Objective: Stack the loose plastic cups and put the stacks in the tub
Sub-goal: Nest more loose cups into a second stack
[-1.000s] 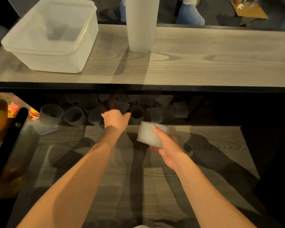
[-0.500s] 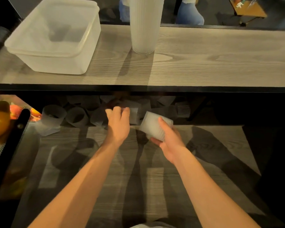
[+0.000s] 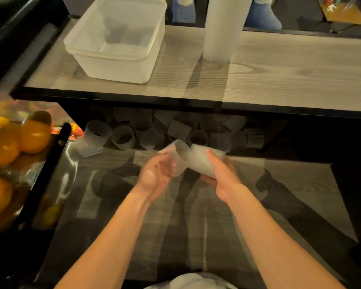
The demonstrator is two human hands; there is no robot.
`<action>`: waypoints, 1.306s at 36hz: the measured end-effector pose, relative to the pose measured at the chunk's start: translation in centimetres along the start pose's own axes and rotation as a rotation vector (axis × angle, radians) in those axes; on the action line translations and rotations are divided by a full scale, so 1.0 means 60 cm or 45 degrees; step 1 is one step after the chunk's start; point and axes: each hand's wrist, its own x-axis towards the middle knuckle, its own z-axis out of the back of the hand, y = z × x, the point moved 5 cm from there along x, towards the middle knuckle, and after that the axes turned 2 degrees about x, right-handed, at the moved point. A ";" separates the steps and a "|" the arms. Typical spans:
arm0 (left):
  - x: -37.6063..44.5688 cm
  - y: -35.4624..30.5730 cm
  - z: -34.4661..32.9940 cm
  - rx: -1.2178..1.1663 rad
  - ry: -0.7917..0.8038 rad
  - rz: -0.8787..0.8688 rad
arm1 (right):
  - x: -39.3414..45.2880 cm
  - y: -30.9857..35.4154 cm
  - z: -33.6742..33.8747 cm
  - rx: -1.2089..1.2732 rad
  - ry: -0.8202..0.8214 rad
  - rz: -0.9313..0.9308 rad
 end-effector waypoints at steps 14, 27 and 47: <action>-0.009 0.004 0.012 0.638 -0.293 -0.105 | -0.025 -0.032 -0.040 -0.025 -0.014 -0.070; -0.038 0.015 -0.008 0.145 -0.414 -0.082 | -0.036 -0.036 -0.025 0.008 -0.117 0.056; 0.008 0.024 0.026 0.701 -0.467 -0.172 | -0.035 -0.035 -0.015 0.040 0.289 -0.156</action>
